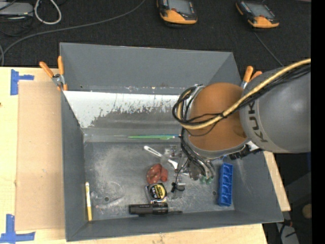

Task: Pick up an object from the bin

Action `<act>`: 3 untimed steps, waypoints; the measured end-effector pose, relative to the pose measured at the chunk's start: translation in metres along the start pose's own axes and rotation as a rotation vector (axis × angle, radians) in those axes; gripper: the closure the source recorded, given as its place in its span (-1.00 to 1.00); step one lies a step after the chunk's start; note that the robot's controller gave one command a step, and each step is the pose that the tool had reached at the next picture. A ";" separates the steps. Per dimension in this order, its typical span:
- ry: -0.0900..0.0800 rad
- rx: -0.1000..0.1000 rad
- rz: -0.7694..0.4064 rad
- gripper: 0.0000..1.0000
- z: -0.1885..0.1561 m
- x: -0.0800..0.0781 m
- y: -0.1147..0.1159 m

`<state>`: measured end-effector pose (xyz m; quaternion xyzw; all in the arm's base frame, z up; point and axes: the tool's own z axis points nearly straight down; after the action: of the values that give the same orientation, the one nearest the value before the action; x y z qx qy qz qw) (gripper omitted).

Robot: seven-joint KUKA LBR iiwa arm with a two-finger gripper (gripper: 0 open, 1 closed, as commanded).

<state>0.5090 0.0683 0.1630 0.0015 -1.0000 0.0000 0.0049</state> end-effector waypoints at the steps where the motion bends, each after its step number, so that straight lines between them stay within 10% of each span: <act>1: -0.008 -0.001 0.003 -1.00 -0.004 -0.002 0.000; 3: -0.006 0.000 -0.311 -1.00 0.051 0.031 0.012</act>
Offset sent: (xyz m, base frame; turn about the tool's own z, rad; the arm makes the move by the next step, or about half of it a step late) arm -0.0372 0.0119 -0.0930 -0.2931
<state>0.4774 0.0802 0.1122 0.1565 -0.9877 -0.0007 0.0019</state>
